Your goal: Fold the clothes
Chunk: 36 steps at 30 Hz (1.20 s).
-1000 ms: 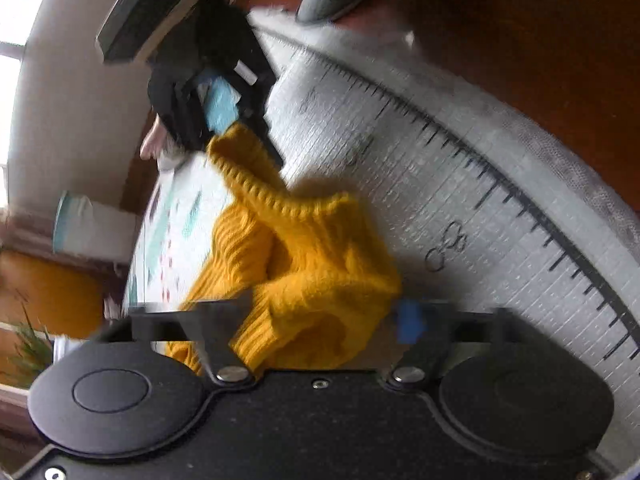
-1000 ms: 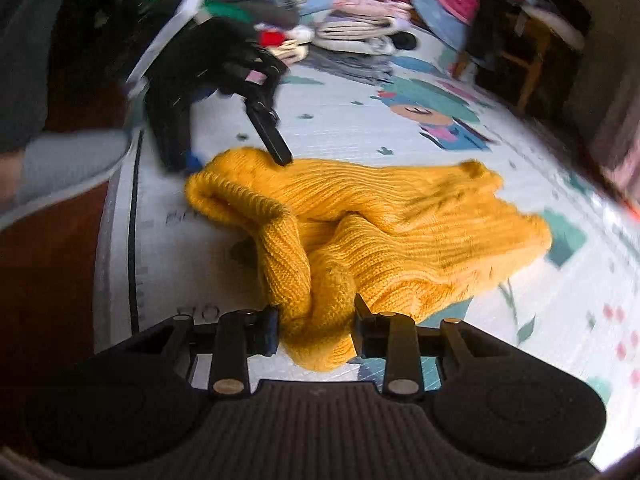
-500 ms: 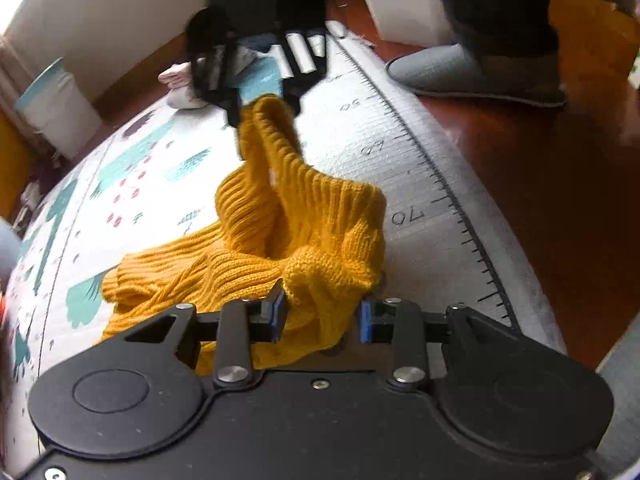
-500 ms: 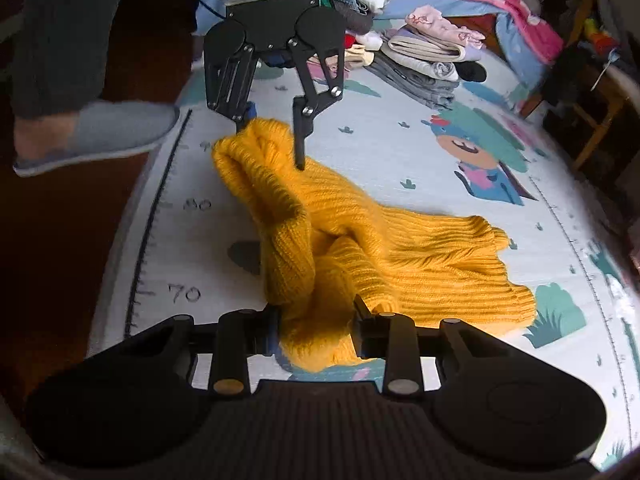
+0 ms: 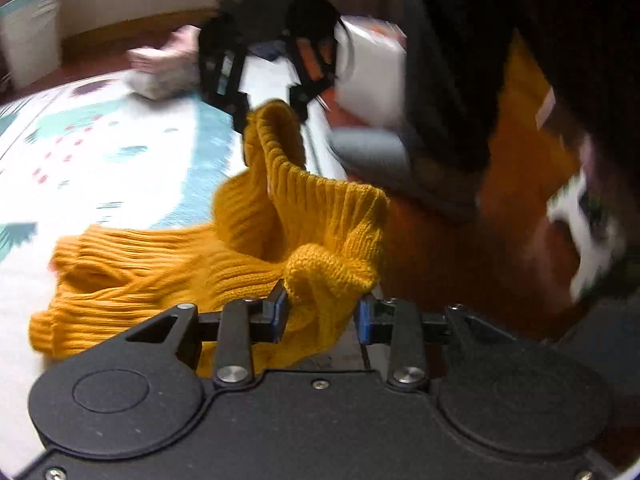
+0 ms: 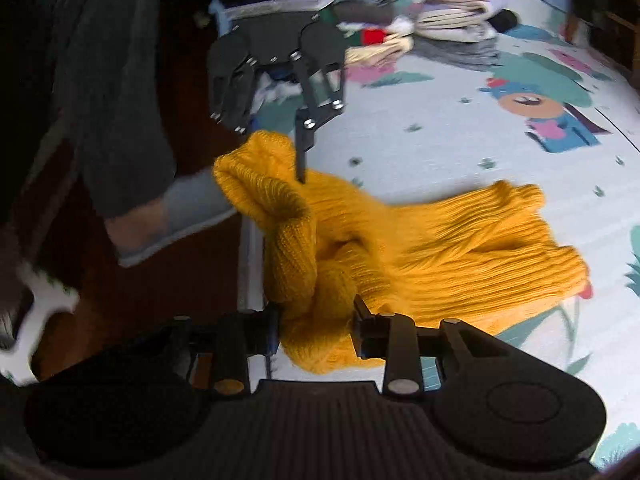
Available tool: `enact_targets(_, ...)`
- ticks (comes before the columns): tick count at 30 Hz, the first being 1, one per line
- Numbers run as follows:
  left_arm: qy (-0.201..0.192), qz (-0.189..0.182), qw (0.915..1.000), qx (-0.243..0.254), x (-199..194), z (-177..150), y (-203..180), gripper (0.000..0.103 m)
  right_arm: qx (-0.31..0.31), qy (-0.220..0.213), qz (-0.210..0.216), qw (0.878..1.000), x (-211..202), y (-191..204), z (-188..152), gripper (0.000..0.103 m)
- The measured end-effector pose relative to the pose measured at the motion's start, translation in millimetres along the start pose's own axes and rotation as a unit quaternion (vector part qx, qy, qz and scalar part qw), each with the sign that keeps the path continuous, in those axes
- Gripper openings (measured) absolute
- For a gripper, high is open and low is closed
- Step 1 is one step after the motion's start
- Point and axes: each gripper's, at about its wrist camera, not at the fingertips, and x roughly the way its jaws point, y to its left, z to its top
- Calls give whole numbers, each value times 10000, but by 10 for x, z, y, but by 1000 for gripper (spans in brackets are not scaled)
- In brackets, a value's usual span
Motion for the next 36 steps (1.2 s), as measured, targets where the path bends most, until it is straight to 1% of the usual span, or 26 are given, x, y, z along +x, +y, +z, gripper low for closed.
enact_targets(1,-139,-58,9995,-283,-69,14,103,32,98,-92,-11,9999,-69,-92,40,35)
enact_targets(3,-492,-61,9960,-749,-209,11,310,32,346,-293,-17,9990,-202,-301,120,35)
enact_targets(5,-813,-3,9895,-1192,-313,-23,531,32,674,-515,-43,9964,-285,-565,165,35)
enact_targets(7,-1115,76,9803,-1625,-391,-78,762,32,1045,-715,-41,9919,-340,-853,181,35)
enact_targets(10,-1550,113,9605,-2310,-452,-208,1118,32,1682,-1061,33,9800,-357,-1296,163,35)
enact_targets(12,-1788,125,9440,-2771,-466,-322,1340,32,2066,-1267,33,9702,-297,-1558,119,35)
enact_targets(15,-2047,196,9204,-3326,-461,-463,1576,32,2697,-1473,-20,9516,-186,-1894,1,35)
enact_targets(19,-2325,301,8851,-4019,-433,-662,1810,32,3392,-1544,-198,9277,14,-2156,-121,35)
enact_targets(20,-2396,303,8743,-4209,-409,-731,1856,32,3525,-1567,-224,9223,63,-2197,-149,35)
enact_targets(22,-2465,370,8495,-4649,-365,-874,1958,32,3913,-1641,-229,9052,154,-2274,-254,35)
enact_targets(23,-2469,432,8387,-4835,-367,-924,1993,34,4064,-1658,-273,8981,188,-2289,-307,35)
enact_targets(24,-2469,515,8244,-5066,-342,-990,2013,34,4214,-1673,-317,8907,223,-2304,-360,36)
enact_targets(25,-2450,625,8092,-5303,-316,-1046,2025,37,4363,-1689,-360,8831,258,-2319,-412,40)
enact_targets(26,-2389,795,7925,-5555,-291,-1079,2018,46,4516,-1710,-421,8747,287,-2329,-469,42)
enact_targets(27,-2326,965,7747,-5800,-266,-1112,2010,49,4689,-1761,-566,8636,295,-2313,-545,51)
enact_targets(28,-2281,1114,7594,-5991,-248,-1140,2000,50,4849,-1821,-687,8526,298,-2297,-619,55)
enact_targets(29,-2291,1257,7513,-6060,-249,-1157,1975,52,4950,-1937,-705,8441,284,-2274,-681,55)
enact_targets(30,-2329,1439,7454,-6079,-266,-1164,1931,52,5004,-2076,-794,8368,255,-2218,-733,56)
enact_targets(31,-2396,1543,7428,-6058,-297,-1143,1879,52,4973,-2179,-946,8344,216,-2152,-754,60)
enact_targets(33,-2559,1758,7409,-5955,-403,-1087,1745,52,4850,-2400,-1228,8319,135,-2020,-766,60)
enact_targets(34,-2633,1843,7389,-5922,-459,-1070,1679,54,4781,-2514,-1377,8302,93,-1951,-775,60)
enact_targets(35,-2697,1954,7369,-5883,-515,-1052,1609,54,4729,-2617,-1482,8282,65,-1899,-786,61)
enact_targets(36,-2738,2121,7349,-5830,-570,-1033,1531,54,4645,-2734,-1504,8288,48,-1843,-782,61)
